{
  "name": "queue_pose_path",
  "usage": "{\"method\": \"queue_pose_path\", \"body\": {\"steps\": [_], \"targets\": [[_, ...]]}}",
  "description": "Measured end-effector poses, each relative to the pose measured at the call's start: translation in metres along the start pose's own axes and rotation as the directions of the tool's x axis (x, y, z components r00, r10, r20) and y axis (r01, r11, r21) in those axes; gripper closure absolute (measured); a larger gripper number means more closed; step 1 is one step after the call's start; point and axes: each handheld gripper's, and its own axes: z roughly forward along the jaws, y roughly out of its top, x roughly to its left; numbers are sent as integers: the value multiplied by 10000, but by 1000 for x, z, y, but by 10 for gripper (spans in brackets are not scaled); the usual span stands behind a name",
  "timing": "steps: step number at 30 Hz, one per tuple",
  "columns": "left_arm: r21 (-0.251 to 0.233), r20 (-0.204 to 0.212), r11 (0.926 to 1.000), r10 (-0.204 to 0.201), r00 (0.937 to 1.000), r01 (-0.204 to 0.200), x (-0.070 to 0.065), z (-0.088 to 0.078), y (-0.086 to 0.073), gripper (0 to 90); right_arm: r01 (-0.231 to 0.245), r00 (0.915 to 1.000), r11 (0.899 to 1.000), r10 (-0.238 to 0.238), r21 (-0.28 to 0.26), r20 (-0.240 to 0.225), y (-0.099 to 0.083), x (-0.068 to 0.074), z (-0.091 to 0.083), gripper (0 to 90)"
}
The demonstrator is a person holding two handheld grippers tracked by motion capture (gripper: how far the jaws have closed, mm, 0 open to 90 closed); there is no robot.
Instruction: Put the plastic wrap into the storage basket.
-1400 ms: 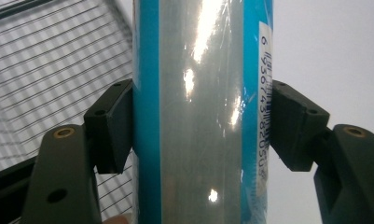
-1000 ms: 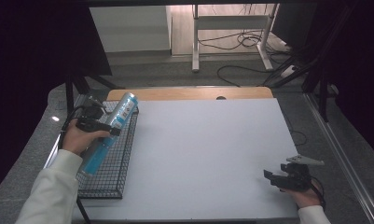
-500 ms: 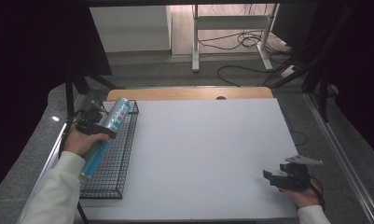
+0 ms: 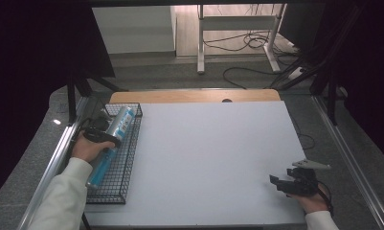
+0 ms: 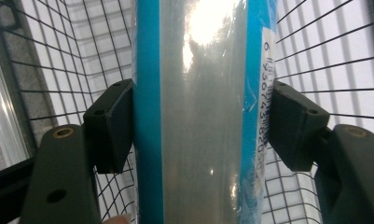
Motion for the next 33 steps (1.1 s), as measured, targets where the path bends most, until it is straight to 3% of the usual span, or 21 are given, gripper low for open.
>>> {"method": "queue_pose_path", "body": {"steps": [3,5,11,16,20,21,23,24,27,31,33], "targets": [[110,-698,9999,109,9975,-102,-9,5,0,310,20,10000,10000,-20,3,-5,0,0,0,213],[-524,-253,9986,9,9997,-22,-11,-6,-1,302,21,10000,10000,-21,0,-5,0,0,0,213],[-1625,-788,9859,280,9965,-405,-25,-42,0,193,78,10000,10000,-78,-19,-4,0,1,-1,212],[-2290,-463,9705,670,9967,-759,-31,-59,-3,146,119,9999,9999,-119,14,10,0,1,-1,209],[-2817,224,9541,1122,9934,-1014,-37,-63,-13,146,125,9999,9999,-125,35,6,0,1,-1,207],[-2960,527,9491,1288,9903,-1077,-41,-64,-17,150,136,9999,9999,-136,23,-2,0,1,-1,207],[-3360,689,9350,1444,9871,-1134,-47,-67,-26,166,158,9999,9999,-158,-13,-35,0,2,-1,206],[-3619,849,9245,1605,9834,-1196,-51,-69,-33,176,186,9998,9998,-187,-28,-74,1,2,-1,205],[-3923,1314,9094,2043,9701,-1384,-61,-69,-46,175,498,9984,9985,-504,-225,-261,2,5,-2,202],[-4247,1794,8895,2653,9473,-1687,-75,-63,-63,175,826,9954,9962,-839,-292,-462,2,11,-2,198],[-4322,2057,8856,2802,9377,-1698,-79,-58,-68,175,1140,9916,9930,-1157,-317,-579,3,15,-2,196]]}}
